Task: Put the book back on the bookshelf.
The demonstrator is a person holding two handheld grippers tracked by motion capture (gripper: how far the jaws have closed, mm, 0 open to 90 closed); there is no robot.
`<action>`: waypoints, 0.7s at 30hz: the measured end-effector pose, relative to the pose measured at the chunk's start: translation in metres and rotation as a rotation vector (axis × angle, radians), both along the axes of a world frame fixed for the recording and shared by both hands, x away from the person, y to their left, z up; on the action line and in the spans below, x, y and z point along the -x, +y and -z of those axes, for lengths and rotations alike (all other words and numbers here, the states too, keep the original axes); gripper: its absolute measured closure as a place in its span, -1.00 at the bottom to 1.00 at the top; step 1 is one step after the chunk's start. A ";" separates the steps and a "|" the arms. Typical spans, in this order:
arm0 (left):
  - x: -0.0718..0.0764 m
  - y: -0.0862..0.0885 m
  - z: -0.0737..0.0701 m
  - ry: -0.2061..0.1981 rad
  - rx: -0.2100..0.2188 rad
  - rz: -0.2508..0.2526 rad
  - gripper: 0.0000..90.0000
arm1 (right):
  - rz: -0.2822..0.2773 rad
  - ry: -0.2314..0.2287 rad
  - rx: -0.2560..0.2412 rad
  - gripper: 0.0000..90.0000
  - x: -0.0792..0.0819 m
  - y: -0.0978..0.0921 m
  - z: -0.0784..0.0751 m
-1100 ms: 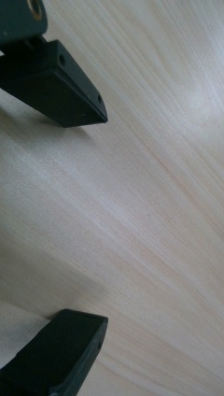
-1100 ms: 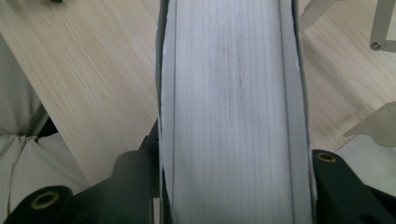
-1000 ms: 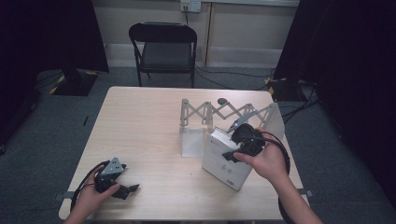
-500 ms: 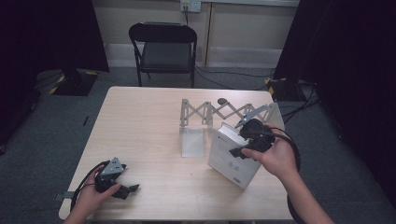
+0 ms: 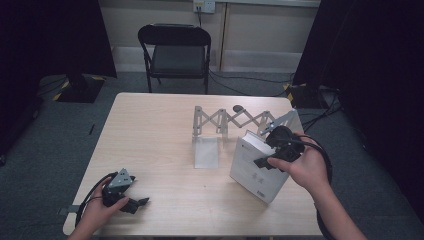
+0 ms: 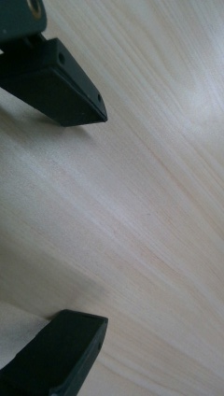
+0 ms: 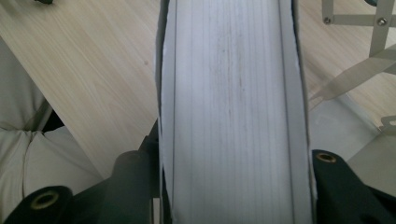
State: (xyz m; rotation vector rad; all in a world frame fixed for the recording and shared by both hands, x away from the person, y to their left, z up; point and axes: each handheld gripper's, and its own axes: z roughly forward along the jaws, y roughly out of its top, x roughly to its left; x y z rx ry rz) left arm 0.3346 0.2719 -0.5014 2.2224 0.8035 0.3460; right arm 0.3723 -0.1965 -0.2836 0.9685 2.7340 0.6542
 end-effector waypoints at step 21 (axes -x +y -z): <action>0.000 0.000 0.000 0.000 0.000 0.000 -0.92 | 0.054 0.002 0.019 0.19 0.006 -0.026 -0.007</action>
